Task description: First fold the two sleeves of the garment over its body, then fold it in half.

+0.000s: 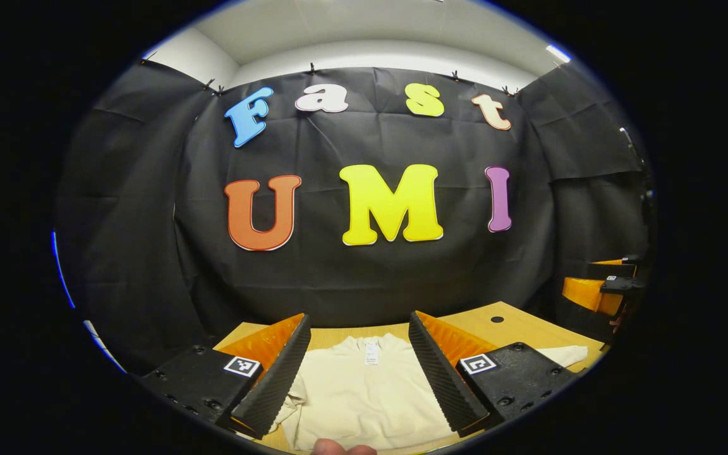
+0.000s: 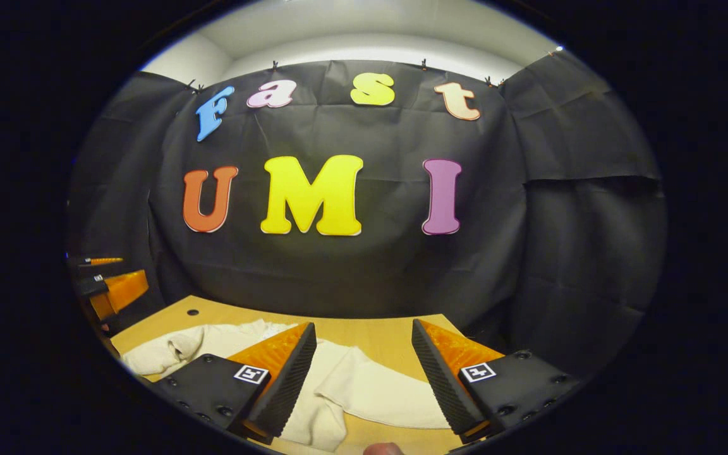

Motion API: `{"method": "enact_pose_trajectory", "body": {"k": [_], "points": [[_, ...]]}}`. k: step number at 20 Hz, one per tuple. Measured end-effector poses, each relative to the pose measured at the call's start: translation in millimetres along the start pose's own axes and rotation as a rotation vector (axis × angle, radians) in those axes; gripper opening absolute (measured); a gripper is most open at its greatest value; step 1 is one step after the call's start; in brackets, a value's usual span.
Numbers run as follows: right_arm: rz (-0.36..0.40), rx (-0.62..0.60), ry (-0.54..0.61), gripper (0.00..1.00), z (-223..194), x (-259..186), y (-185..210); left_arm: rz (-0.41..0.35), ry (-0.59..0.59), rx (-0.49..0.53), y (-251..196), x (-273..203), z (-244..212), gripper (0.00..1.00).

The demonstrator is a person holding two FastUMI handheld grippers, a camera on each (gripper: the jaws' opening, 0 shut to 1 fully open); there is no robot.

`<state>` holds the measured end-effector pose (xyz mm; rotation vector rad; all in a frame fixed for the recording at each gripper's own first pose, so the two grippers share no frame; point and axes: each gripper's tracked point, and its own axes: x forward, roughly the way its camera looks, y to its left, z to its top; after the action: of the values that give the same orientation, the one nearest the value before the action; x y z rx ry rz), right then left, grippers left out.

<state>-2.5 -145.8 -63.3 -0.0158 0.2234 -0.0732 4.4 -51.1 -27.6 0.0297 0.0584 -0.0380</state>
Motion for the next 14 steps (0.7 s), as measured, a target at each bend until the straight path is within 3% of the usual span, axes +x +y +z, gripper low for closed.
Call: {"method": "enact_pose_trajectory", "body": {"k": [3,9,14], "points": [[0.006,-0.043,0.139,0.94,-46,-1,-42,-0.021,0.01,0.008,-13,3,-5,0.99],[-0.081,-0.041,0.425,0.94,-154,-12,-145,-0.037,0.072,0.007,-32,10,-26,0.99],[-0.16,-0.011,0.627,0.95,-234,1,-207,-0.009,0.095,0.051,-31,9,-31,0.99]]}}
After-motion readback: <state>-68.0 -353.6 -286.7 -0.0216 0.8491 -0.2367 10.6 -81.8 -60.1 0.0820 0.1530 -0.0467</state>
